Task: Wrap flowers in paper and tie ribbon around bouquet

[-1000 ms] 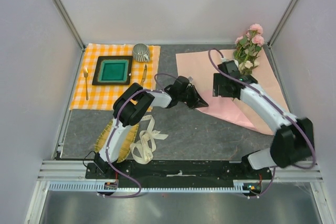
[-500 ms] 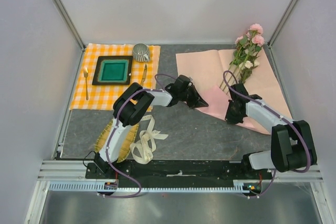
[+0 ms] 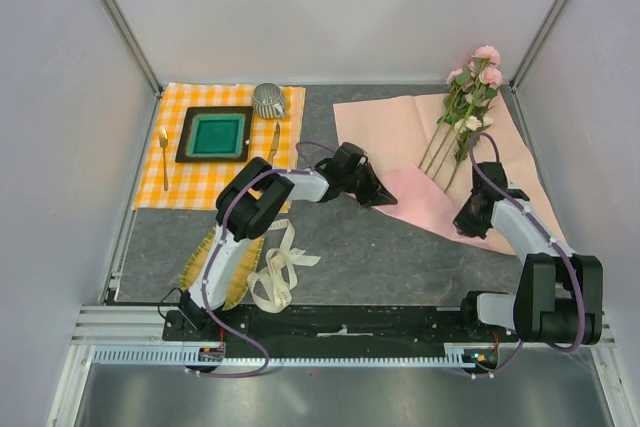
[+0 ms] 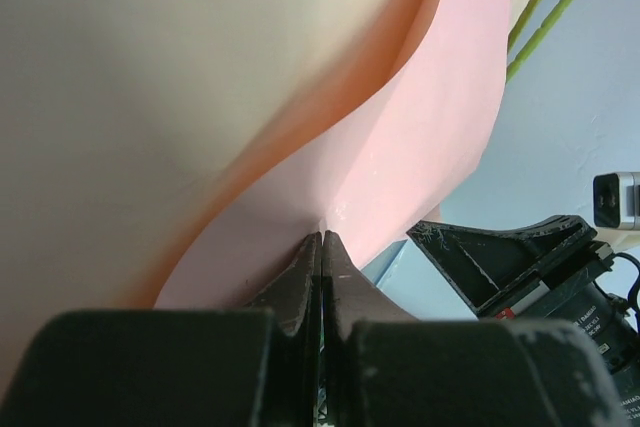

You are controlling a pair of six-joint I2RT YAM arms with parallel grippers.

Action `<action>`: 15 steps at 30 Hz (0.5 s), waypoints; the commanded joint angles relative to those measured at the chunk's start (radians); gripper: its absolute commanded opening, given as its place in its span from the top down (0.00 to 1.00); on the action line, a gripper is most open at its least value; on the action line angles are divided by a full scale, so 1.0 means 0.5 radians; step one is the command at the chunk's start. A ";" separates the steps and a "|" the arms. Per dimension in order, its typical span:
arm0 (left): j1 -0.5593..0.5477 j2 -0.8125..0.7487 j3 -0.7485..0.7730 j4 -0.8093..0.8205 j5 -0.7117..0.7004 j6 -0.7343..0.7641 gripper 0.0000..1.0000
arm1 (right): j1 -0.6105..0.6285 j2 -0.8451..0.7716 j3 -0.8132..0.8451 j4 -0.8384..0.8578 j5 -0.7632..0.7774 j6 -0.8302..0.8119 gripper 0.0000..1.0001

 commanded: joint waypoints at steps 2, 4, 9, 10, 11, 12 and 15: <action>0.014 0.115 0.047 -0.167 0.003 -0.009 0.99 | -0.002 -0.058 0.107 -0.037 -0.241 0.023 1.00; 0.014 0.115 0.050 -0.170 0.003 -0.013 0.99 | -0.008 -0.077 0.104 -0.043 -0.230 0.066 1.00; 0.026 0.112 0.047 -0.197 0.013 -0.025 0.99 | -0.155 0.058 -0.012 -0.012 -0.123 0.130 1.00; 0.029 0.108 0.041 -0.200 0.013 -0.034 0.99 | -0.231 0.077 -0.058 0.000 -0.095 0.164 1.00; 0.035 0.105 0.035 -0.201 0.013 -0.040 0.99 | -0.268 0.122 -0.071 -0.012 -0.058 0.188 1.00; 0.042 0.105 0.028 -0.201 0.016 -0.046 0.99 | -0.326 0.141 -0.074 -0.033 0.024 0.198 1.00; 0.042 0.105 0.031 -0.210 0.022 -0.049 0.99 | -0.418 0.178 -0.071 -0.190 0.181 0.302 1.00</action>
